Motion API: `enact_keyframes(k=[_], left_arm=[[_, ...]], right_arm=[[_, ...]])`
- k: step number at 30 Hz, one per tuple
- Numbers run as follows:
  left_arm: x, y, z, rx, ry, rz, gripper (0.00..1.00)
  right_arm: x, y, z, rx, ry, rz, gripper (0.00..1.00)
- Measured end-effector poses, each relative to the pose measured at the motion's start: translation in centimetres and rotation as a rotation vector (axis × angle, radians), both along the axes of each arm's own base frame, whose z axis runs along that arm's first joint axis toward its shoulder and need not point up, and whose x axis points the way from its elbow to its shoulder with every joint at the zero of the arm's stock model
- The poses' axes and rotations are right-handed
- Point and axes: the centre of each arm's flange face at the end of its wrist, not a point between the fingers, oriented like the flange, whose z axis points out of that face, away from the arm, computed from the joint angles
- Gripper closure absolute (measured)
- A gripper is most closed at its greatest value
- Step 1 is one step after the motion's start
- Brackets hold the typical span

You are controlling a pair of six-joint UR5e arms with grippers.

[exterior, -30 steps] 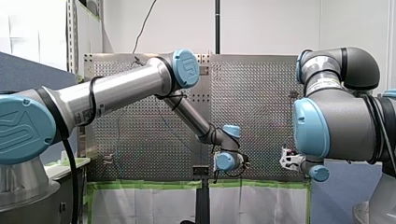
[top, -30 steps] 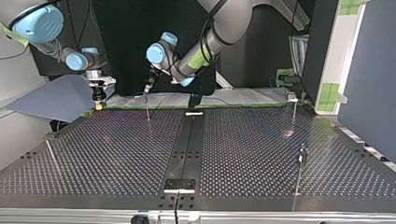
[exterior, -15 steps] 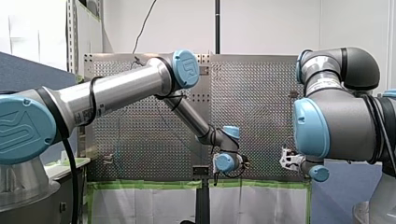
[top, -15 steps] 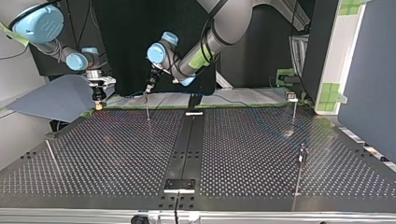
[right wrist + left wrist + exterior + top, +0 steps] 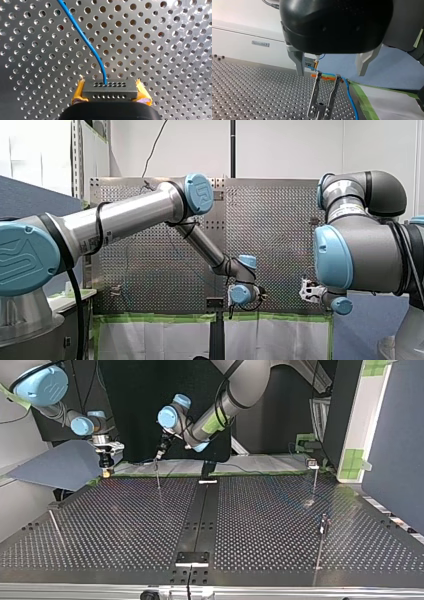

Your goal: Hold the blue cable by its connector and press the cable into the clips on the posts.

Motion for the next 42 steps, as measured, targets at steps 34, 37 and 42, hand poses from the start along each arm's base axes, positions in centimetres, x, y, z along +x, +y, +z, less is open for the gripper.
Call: enact_keyframes(k=[34,37,42], left_arm=[[-4.9,2.4,2.9,0.240,0.029,0.043,0.00],[-5.5,2.5,3.9,0.223,0.027,0.044,0.00],[-6.8,2.9,5.5,0.208,0.037,0.051,0.00]], right_arm=[[0.9,6.1,-3.5,0.116,0.148,0.102,0.98],[0.9,6.6,-3.7,0.122,0.148,0.113,0.98],[0.5,7.9,-4.3,0.136,0.144,0.116,0.98]])
